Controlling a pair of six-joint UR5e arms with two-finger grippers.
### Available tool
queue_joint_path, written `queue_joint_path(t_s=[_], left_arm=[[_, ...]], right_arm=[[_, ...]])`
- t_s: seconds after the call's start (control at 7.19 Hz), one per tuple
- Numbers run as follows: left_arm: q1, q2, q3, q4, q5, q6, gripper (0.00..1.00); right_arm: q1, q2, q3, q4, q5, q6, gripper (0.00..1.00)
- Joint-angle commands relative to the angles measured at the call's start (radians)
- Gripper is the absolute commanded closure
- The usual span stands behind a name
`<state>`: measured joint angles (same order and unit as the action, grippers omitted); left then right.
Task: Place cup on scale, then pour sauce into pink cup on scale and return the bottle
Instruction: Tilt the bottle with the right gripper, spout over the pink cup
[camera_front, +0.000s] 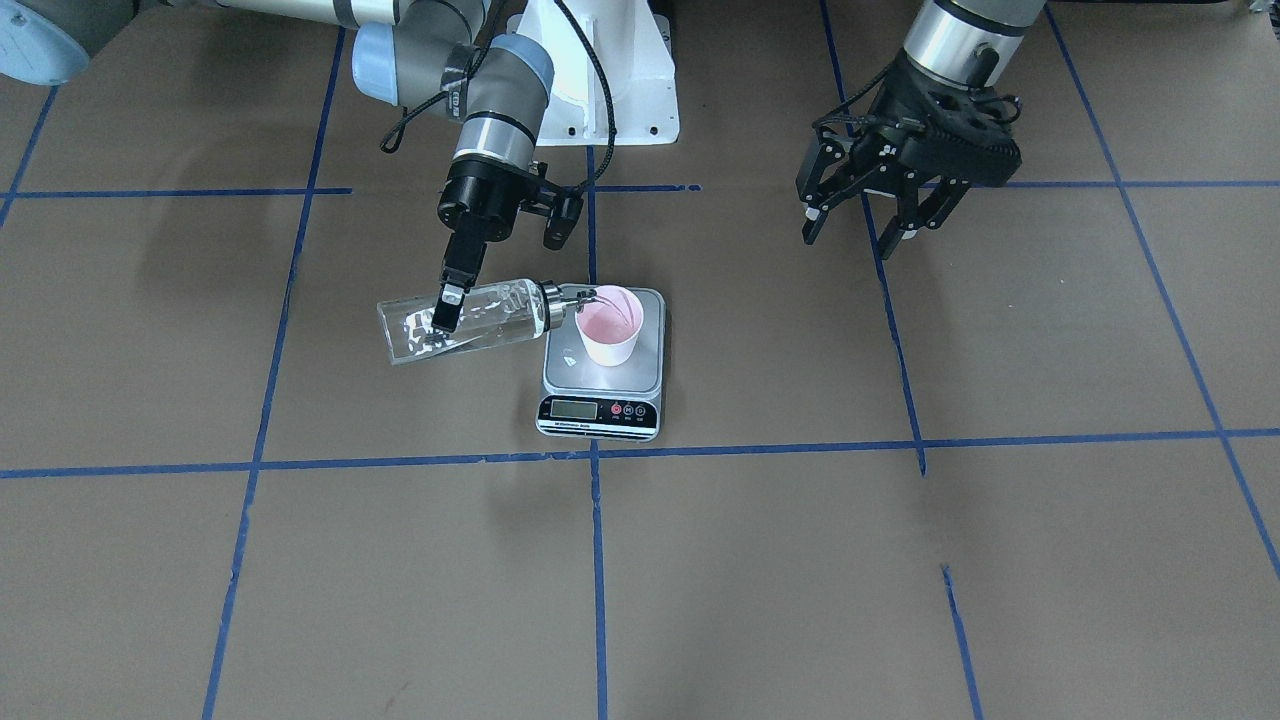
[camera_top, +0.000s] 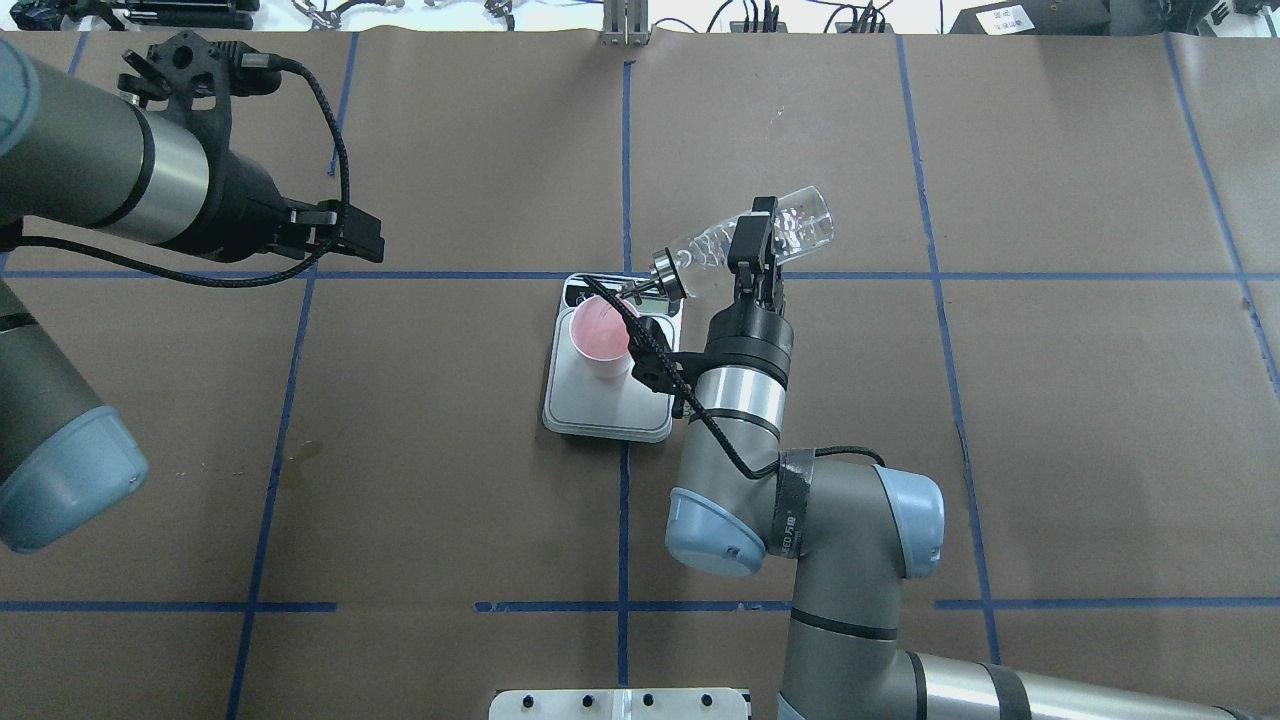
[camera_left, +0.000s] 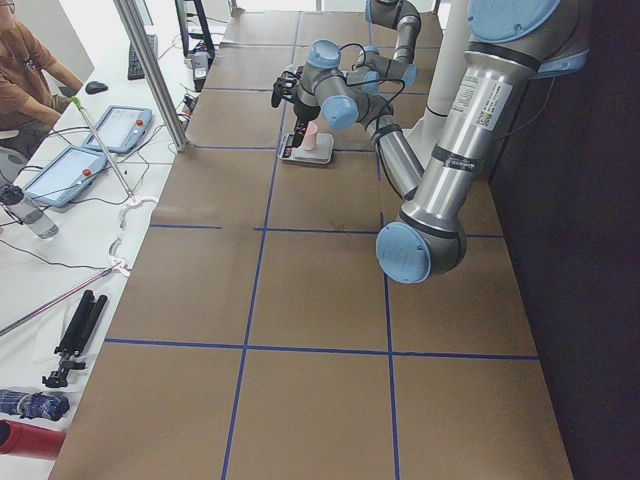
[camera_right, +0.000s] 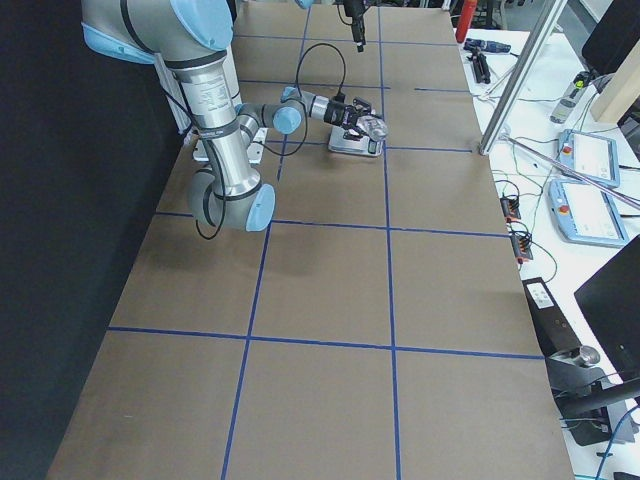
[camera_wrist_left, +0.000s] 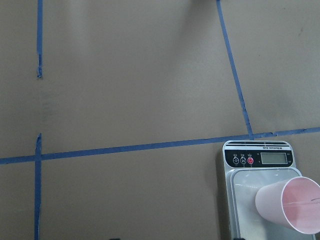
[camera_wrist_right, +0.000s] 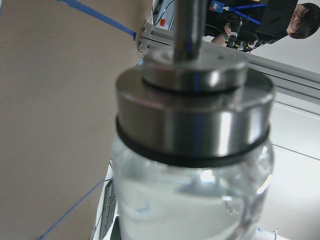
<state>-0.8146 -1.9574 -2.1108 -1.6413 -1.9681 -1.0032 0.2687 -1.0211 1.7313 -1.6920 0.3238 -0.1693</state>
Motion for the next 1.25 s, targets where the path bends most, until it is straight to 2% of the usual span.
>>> queue_joint_path(t_s=[0.0, 0.56, 0.69, 0.97, 1.11], left_arm=[[0.000, 0.000, 0.000, 0.000, 0.000, 0.000, 0.20], [0.000, 0.000, 0.000, 0.000, 0.000, -0.002, 0.19], [0.000, 0.000, -0.003, 0.000, 0.000, -0.003, 0.19], [0.000, 0.000, -0.006, 0.002, 0.000, -0.003, 0.19], [0.000, 0.000, -0.006, 0.002, 0.000, -0.003, 0.19]], right_arm=[[0.004, -0.013, 0.031, 0.000, -0.002, -0.030, 1.00], [0.004, -0.045, 0.114, 0.009, 0.032, -0.012, 1.00], [0.004, -0.077, 0.147, 0.011, 0.076, 0.099, 1.00], [0.004, -0.085, 0.160, 0.012, 0.106, 0.207, 1.00], [0.007, -0.086, 0.177, 0.012, 0.147, 0.329, 1.00]])
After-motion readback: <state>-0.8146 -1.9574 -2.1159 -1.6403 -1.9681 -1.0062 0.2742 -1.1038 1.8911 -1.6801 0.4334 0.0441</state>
